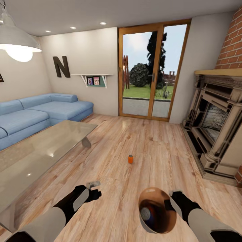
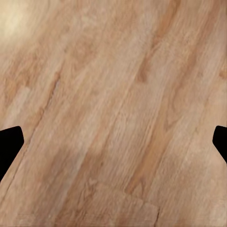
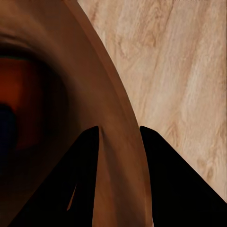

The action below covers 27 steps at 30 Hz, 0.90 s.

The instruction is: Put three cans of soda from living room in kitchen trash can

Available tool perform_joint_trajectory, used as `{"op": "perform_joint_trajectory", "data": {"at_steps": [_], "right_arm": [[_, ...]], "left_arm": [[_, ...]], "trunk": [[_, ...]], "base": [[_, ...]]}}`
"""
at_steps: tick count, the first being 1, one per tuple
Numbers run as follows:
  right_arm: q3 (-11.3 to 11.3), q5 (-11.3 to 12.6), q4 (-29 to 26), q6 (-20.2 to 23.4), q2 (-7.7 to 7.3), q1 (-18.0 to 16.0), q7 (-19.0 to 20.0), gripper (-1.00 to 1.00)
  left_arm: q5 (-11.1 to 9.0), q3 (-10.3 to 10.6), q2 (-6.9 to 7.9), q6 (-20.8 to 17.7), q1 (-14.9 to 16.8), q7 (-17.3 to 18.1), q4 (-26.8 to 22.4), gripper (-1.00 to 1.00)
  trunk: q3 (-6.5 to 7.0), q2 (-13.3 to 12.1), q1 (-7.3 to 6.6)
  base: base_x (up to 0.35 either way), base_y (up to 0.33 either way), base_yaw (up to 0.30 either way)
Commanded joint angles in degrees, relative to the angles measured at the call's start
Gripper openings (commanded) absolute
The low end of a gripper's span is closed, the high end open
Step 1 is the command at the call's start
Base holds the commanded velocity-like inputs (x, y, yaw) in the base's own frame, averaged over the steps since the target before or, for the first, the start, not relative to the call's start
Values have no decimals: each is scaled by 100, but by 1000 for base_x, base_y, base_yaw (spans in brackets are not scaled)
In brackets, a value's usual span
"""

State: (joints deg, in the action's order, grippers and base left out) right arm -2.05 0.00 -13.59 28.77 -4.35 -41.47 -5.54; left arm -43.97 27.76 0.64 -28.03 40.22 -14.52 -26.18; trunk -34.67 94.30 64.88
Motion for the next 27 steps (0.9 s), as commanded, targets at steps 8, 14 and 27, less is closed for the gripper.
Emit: {"op": "perform_joint_trajectory", "data": {"at_steps": [8,14,27], "right_arm": [[31,57,-3,-212,-16,124,38,-100],[25,51,-17,-231,2,136,11,-100],[21,60,-62,-193,56,139,27,-100]], "left_arm": [[14,2,1,124,-7,26,0,100],[19,2,6,141,-7,41,-1,100],[20,13,6,187,-10,50,-2,100]], "trunk": [[1,0,0],[1,0,0],[-42,0,0]], "base": [[0,0,0],[1,0,0],[164,-29,-33]]}}
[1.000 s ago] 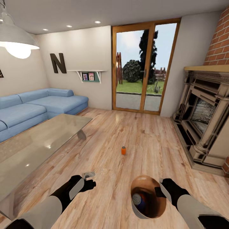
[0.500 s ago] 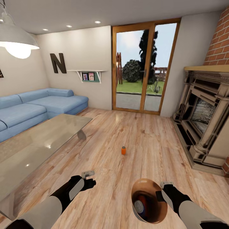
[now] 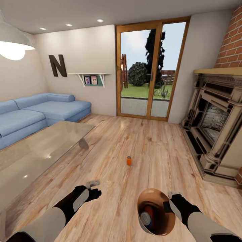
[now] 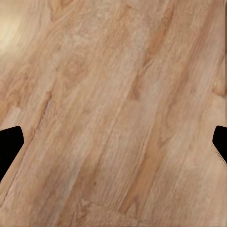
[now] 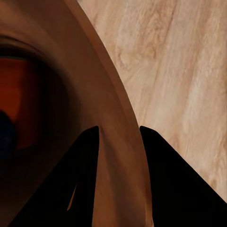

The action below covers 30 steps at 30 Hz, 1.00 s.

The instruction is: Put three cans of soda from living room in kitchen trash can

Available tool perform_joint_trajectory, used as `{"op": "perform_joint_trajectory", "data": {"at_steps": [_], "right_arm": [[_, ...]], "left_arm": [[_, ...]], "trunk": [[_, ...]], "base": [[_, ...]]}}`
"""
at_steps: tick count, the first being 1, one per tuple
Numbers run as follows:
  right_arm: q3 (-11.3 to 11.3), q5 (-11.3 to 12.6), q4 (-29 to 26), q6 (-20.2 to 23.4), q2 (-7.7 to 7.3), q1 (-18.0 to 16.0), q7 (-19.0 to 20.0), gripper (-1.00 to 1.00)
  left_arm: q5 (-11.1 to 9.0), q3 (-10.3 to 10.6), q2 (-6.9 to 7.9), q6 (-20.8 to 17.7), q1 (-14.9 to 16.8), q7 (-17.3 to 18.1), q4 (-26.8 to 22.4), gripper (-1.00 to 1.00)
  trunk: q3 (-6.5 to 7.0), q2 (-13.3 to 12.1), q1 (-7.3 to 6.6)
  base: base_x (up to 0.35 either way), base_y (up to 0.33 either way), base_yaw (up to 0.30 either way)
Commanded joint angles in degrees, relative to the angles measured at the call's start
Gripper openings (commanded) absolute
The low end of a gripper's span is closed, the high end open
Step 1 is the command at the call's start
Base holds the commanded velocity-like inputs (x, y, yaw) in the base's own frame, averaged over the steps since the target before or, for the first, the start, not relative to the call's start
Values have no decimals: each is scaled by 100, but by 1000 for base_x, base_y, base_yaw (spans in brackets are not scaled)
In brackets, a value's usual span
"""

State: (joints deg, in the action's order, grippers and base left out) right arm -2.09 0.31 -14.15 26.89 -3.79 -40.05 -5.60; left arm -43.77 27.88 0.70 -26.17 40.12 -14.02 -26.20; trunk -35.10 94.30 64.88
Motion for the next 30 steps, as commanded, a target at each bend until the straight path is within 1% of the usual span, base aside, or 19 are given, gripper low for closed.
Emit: {"op": "perform_joint_trajectory", "data": {"at_steps": [1,5,11,15,30], "right_arm": [[25,30,-4,-3,1,-3,39,-100],[20,31,7,-5,4,-2,44,-100],[3,29,21,-2,12,-2,44,-100],[-6,25,32,2,23,-1,48,-100],[-16,23,60,-34,38,-1,50,-100]], "left_arm": [[3,3,0,40,-2,2,1,100],[7,28,-5,98,-3,1,1,100],[8,232,-8,140,-4,-4,1,100],[6,276,-9,146,-4,-4,1,100],[3,297,-9,180,-7,-4,1,100]], "trunk": [[-7,0,0],[-35,0,0],[-49,0,0],[-50,0,0],[-51,0,0]], "base": [[316,-11,-114],[326,-41,-131],[338,-109,-47],[341,-119,-9],[343,-21,-1]]}}
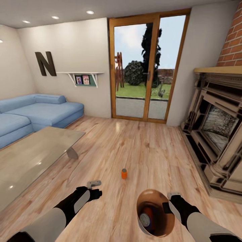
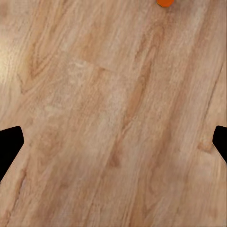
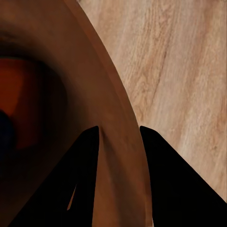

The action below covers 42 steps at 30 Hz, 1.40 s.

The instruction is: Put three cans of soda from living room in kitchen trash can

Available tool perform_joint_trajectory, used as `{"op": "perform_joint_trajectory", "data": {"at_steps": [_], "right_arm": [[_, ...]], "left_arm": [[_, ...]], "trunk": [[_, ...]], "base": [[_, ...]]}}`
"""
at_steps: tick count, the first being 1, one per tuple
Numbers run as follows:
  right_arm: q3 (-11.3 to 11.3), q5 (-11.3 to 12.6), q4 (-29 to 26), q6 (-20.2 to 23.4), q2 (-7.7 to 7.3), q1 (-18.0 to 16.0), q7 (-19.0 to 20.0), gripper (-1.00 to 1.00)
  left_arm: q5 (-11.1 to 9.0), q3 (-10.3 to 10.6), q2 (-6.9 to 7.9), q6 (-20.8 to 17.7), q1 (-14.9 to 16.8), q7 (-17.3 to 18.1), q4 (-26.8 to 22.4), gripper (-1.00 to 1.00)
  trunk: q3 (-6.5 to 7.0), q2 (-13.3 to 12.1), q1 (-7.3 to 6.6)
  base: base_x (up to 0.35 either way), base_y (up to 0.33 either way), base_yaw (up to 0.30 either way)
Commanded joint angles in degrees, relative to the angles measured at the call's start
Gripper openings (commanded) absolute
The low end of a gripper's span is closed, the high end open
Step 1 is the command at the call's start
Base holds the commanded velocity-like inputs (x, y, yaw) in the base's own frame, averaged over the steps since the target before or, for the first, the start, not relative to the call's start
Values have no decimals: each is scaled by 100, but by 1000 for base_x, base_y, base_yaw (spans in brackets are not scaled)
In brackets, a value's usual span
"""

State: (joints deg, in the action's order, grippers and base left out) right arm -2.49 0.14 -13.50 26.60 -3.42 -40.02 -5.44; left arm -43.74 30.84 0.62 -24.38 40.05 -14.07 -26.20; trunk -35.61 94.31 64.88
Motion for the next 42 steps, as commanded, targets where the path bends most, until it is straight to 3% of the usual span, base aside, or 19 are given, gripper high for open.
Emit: {"op": "perform_joint_trajectory", "data": {"at_steps": [1,28,42], "right_arm": [[24,39,-4,-5,0,-3,34,-100],[21,7,-1,30,50,3,34,-100],[19,-19,5,44,116,9,29,-100]], "left_arm": [[1,0,-2,12,0,0,0,100],[6,1,-53,65,3,4,6,100],[-2,1,-53,131,1,15,4,100]], "trunk": [[1,0,0],[1,0,0],[1,0,0]], "base": [[344,-26,0],[335,-118,-1],[244,-77,-137]]}}
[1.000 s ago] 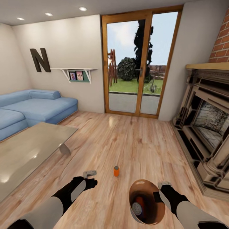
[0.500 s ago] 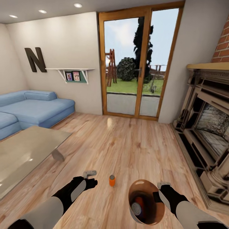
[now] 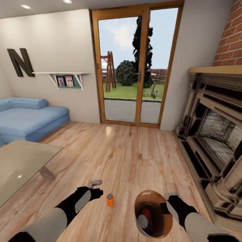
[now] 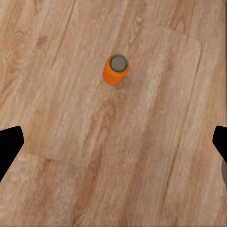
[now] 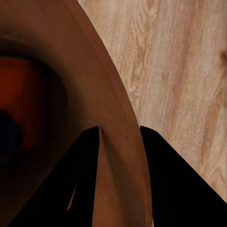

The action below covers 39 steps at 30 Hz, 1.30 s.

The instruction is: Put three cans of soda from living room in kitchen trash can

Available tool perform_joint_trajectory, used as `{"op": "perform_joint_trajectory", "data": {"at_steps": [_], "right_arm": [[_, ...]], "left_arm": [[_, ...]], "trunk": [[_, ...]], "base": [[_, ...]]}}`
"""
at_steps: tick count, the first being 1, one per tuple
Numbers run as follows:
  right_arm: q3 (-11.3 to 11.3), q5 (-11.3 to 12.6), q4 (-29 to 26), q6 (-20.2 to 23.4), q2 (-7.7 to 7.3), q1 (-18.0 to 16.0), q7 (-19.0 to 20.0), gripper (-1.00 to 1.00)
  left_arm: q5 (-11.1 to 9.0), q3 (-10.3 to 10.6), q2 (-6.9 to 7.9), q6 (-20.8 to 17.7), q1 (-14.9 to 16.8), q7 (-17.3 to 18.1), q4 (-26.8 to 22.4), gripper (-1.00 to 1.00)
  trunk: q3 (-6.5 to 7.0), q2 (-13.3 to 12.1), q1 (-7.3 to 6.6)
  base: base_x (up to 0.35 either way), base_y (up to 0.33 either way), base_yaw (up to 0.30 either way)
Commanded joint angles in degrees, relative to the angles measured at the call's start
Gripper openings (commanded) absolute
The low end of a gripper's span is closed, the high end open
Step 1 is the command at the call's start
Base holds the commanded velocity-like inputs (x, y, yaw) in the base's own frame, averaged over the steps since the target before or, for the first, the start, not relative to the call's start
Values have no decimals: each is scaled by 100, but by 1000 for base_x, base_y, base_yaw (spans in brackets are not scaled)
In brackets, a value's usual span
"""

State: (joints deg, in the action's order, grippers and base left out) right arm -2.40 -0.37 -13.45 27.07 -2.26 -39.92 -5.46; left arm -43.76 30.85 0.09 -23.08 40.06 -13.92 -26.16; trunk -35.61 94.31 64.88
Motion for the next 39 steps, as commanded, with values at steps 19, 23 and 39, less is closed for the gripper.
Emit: {"op": "perform_joint_trajectory", "data": {"at_steps": [19,23,39], "right_arm": [[4,29,0,-6,14,2,36,-100],[3,29,0,-6,15,2,36,-100],[3,30,0,0,15,2,37,-100]], "left_arm": [[-1,1,-12,10,-1,3,4,100],[-1,0,-40,10,-3,3,5,100],[7,30,-132,10,-3,2,-2,100]], "trunk": [[0,0,0],[0,0,0],[0,0,0]], "base": [[270,-1,-11],[341,0,0],[271,-60,0]]}}
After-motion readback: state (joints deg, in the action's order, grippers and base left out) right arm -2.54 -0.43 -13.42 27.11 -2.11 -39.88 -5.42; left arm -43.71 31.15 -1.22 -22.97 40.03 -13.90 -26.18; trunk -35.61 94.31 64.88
